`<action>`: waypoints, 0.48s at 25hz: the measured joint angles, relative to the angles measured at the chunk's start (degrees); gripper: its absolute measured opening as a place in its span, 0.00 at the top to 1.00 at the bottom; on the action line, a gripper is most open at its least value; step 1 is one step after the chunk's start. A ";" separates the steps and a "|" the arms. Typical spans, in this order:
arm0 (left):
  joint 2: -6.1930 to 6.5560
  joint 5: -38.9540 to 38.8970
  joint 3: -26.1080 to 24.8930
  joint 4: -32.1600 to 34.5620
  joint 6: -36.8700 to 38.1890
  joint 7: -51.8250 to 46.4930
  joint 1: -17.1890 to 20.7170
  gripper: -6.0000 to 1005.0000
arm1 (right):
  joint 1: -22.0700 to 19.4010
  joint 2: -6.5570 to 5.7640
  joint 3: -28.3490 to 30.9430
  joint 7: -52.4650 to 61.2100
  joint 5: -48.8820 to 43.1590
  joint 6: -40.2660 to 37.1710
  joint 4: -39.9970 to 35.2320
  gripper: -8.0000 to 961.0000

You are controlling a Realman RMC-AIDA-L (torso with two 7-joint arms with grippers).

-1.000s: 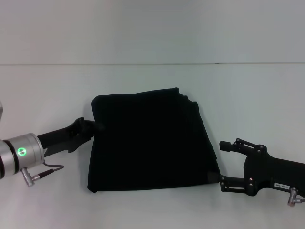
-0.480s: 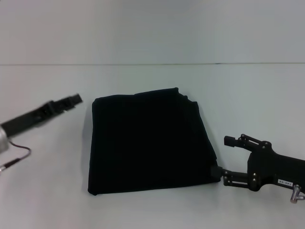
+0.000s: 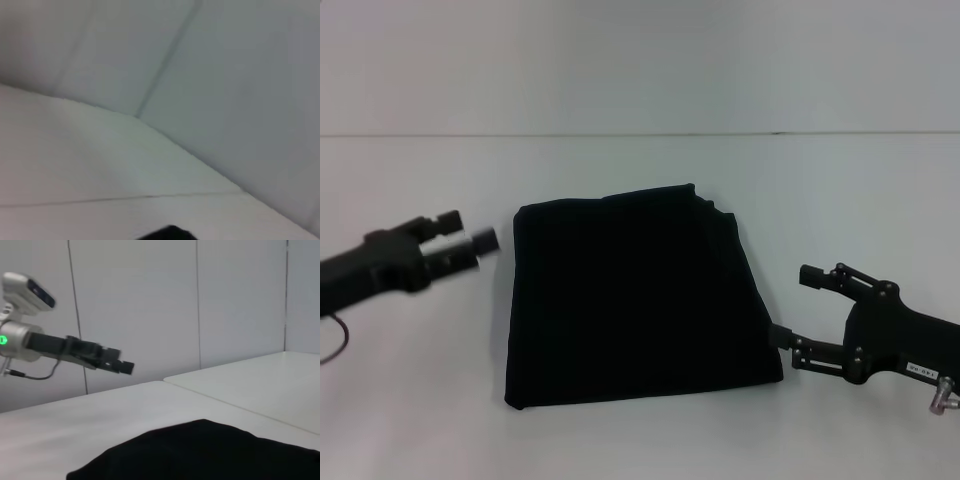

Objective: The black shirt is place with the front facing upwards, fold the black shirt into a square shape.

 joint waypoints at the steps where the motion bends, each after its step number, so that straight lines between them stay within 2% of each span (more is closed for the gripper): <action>1: -0.15 0.57 0.01 0.07 2.35 4.08 0.35 0.26 | -0.11 0.01 0.00 -0.45 -0.05 0.22 0.12 0.03; 6: -1.33 4.51 0.62 0.63 8.99 18.13 2.49 0.08 | -1.44 0.10 -0.03 -5.46 -0.15 0.48 1.37 0.03; 12: -2.46 9.00 0.80 0.17 6.19 22.29 5.11 0.07 | -3.87 0.15 -0.25 -11.00 -0.17 1.29 5.22 0.03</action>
